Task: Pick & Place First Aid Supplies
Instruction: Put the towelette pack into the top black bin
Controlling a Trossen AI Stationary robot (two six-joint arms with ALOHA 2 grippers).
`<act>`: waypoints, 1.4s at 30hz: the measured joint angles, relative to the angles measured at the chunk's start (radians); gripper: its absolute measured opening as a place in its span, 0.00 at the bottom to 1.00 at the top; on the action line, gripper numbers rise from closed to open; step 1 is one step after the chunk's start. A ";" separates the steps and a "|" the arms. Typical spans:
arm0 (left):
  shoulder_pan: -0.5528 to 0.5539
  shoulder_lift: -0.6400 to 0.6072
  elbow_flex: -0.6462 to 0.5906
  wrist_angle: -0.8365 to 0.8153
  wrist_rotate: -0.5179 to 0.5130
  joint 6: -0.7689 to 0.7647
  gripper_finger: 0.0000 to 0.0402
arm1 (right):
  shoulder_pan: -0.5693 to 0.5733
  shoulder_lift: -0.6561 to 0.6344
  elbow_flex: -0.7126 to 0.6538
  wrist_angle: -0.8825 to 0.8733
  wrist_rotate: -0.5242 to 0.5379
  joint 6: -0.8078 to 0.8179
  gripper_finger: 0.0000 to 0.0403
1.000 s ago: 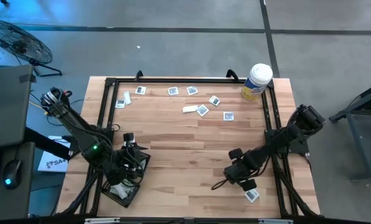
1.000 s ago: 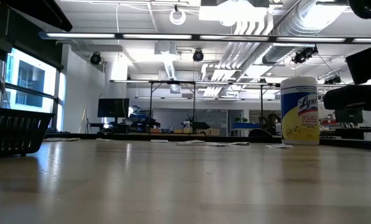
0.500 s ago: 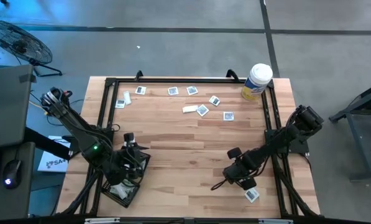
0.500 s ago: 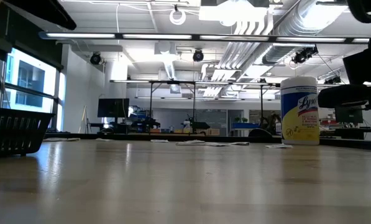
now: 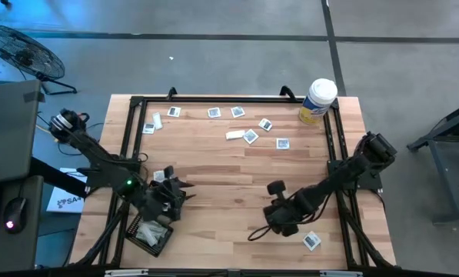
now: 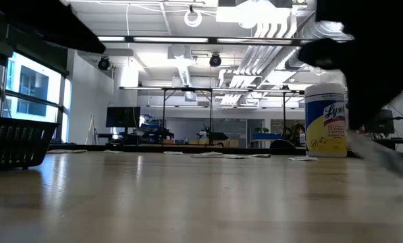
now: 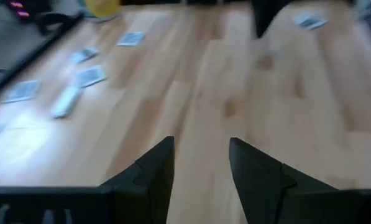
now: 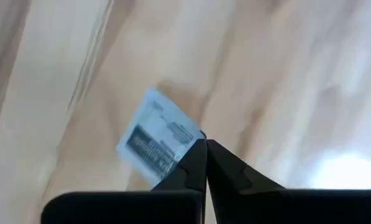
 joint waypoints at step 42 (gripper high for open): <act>0.412 0.566 0.086 0.885 0.575 0.286 0.04 | -0.090 -0.005 0.050 0.514 0.384 0.053 0.00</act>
